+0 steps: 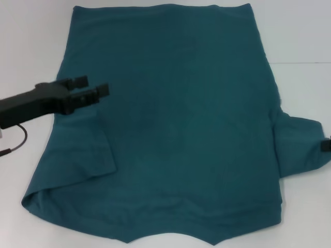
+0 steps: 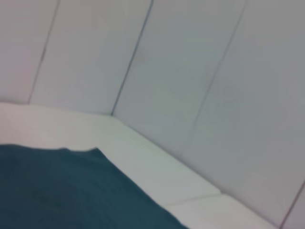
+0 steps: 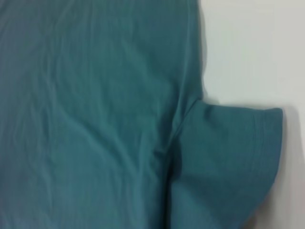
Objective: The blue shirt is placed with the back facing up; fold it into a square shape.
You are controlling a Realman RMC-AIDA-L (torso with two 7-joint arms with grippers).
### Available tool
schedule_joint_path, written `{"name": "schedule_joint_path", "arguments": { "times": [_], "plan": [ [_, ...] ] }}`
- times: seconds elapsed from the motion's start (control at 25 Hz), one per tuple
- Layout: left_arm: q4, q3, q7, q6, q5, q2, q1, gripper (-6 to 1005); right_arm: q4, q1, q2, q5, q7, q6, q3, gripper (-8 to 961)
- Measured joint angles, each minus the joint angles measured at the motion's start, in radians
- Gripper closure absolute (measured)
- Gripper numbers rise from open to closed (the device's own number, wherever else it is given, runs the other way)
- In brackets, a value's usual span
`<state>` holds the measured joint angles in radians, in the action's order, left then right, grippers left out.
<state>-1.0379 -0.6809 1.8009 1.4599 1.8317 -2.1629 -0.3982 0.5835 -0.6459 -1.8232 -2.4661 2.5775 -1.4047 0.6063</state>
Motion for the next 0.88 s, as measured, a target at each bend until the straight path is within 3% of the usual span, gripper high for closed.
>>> {"name": "schedule_joint_path", "arguments": {
  "times": [0.52,0.88],
  "plan": [
    [-0.028,0.075,0.094,0.004,-0.042,0.0,0.013,201,0.052,-0.009,0.036,-0.056,0.072,-0.045,-0.009,928],
    [-0.021,0.076,0.119,0.008,-0.037,0.021,0.016,202,0.053,-0.005,0.059,-0.081,0.083,-0.046,-0.005,919]
  ]
}}
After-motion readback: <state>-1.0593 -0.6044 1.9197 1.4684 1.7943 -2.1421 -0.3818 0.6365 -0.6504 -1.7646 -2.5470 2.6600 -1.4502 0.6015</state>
